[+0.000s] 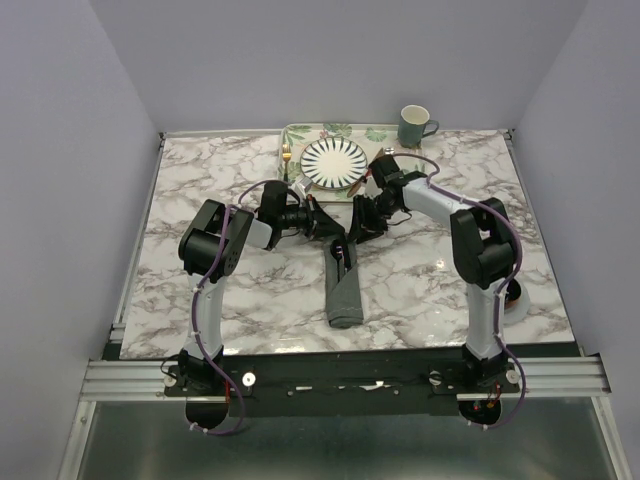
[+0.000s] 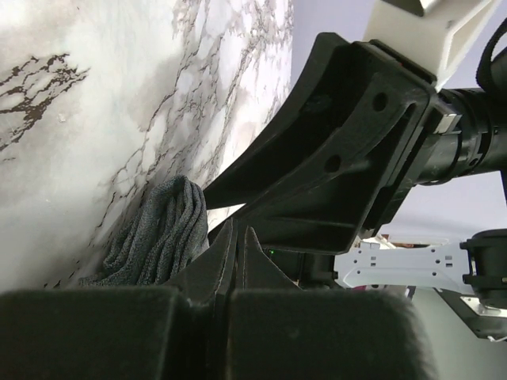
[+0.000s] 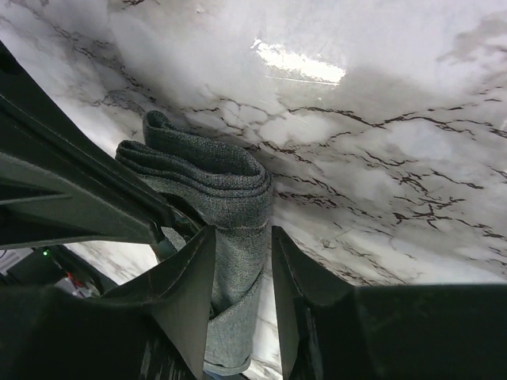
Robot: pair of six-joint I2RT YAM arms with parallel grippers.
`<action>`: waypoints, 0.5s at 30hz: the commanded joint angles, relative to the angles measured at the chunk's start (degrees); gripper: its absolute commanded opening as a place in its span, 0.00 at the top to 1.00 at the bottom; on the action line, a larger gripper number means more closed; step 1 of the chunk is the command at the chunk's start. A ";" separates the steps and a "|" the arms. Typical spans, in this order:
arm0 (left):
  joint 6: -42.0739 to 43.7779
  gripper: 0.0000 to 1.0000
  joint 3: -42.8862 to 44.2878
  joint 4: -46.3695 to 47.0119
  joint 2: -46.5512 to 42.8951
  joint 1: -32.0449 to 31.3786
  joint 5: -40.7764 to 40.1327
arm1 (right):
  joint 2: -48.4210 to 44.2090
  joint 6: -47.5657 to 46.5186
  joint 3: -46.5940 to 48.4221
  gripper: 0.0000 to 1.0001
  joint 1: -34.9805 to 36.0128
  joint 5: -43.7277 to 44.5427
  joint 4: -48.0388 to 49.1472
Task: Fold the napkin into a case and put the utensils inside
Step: Insert the knife into the folded napkin.
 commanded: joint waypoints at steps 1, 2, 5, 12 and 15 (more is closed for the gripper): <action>-0.30 1.00 0.51 -0.59 -1.81 -0.54 2.50 | 1.83 0.72 -1.08 0.58 -0.45 -3.33 1.07; -0.30 1.00 0.51 -0.59 -1.81 -0.45 2.50 | 2.09 0.81 -1.08 0.58 -0.45 -3.42 1.07; -0.22 1.00 0.42 -0.68 -1.82 -0.71 2.59 | 2.71 0.99 -0.91 0.60 -0.45 -4.03 1.07; 0.31 1.00 -0.28 -1.30 -2.17 -1.33 2.85 | 3.23 1.78 -0.91 0.73 -0.45 -3.86 1.33; 0.22 1.00 -0.81 -1.21 -2.43 -1.68 3.03 | 3.15 1.86 -1.00 0.88 -0.54 -3.51 1.24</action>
